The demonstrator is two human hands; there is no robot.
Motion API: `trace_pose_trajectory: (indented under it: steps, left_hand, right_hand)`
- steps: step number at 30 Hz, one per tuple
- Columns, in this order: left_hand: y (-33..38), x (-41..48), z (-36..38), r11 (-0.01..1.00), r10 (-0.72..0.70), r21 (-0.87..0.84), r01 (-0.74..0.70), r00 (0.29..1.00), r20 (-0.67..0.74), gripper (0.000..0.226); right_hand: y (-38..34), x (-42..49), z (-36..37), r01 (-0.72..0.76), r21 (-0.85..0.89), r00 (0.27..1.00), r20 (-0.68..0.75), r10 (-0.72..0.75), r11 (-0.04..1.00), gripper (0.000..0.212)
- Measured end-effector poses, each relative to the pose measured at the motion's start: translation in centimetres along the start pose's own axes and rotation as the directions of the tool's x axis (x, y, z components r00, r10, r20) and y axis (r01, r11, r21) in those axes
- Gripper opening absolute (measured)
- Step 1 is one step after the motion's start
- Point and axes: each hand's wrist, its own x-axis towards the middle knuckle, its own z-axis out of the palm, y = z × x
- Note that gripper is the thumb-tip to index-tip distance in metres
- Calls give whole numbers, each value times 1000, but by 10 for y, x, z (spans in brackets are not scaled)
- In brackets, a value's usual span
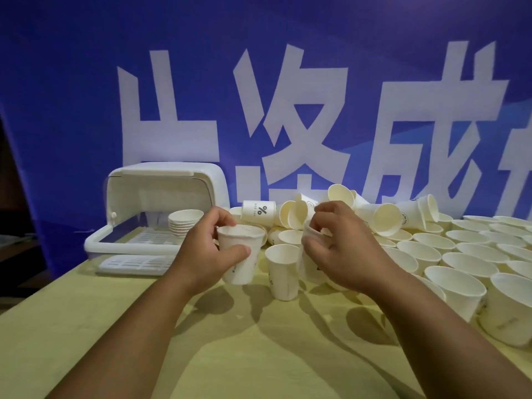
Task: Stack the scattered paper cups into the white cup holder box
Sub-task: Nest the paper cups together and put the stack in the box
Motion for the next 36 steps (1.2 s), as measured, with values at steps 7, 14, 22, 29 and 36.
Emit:
trace_pose_trajectory:
  steps: [7,14,22,29,36]
  left_hand:
    - [-2,22,-52,1000,10,2,-10,956,-293,49]
    - [-23,51,-80,999,-17,-35,0,868,-495,52]
    - [-40,62,-79,996,7,-71,-61,806,-592,56]
    - [-70,61,-69,985,-55,132,113,923,-381,66]
    - [-84,47,-80,909,-175,341,239,962,-208,81]
  right_hand:
    - [-28,25,19,17,185,974,-224,25,983,17]
    - [-54,66,46,-6,320,966,-242,88,947,43]
    - [-86,105,84,-29,517,974,-179,141,855,68]
    - [-107,142,97,6,606,953,-245,179,796,71]
    - [-114,150,118,21,592,972,-200,121,806,78]
